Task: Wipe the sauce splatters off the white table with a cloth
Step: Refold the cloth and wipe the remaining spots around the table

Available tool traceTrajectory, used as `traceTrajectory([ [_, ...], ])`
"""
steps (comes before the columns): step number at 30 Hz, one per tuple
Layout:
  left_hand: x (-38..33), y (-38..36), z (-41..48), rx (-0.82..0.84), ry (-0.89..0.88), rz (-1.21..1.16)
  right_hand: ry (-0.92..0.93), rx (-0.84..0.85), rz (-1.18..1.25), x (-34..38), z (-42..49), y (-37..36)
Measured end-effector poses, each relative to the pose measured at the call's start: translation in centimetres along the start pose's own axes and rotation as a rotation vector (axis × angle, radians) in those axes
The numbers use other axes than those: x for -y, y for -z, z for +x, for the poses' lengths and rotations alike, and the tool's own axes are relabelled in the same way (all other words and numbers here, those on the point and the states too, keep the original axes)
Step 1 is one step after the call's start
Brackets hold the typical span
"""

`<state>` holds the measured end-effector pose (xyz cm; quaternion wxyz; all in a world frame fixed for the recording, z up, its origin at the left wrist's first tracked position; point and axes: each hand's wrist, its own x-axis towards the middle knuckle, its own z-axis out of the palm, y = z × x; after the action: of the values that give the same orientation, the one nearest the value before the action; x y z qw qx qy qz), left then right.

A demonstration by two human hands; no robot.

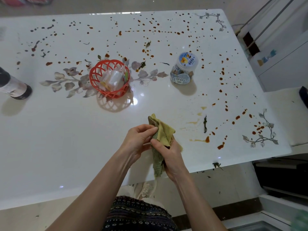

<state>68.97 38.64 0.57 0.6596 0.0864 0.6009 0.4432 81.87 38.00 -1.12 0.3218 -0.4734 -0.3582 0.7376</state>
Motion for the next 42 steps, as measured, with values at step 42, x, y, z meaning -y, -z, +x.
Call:
traceTrajectory([
  [42,-3.2,8.6,-3.9,-0.488,-0.347,0.207,0.231,0.051,-0.475,6.1,-0.3,-4.3],
])
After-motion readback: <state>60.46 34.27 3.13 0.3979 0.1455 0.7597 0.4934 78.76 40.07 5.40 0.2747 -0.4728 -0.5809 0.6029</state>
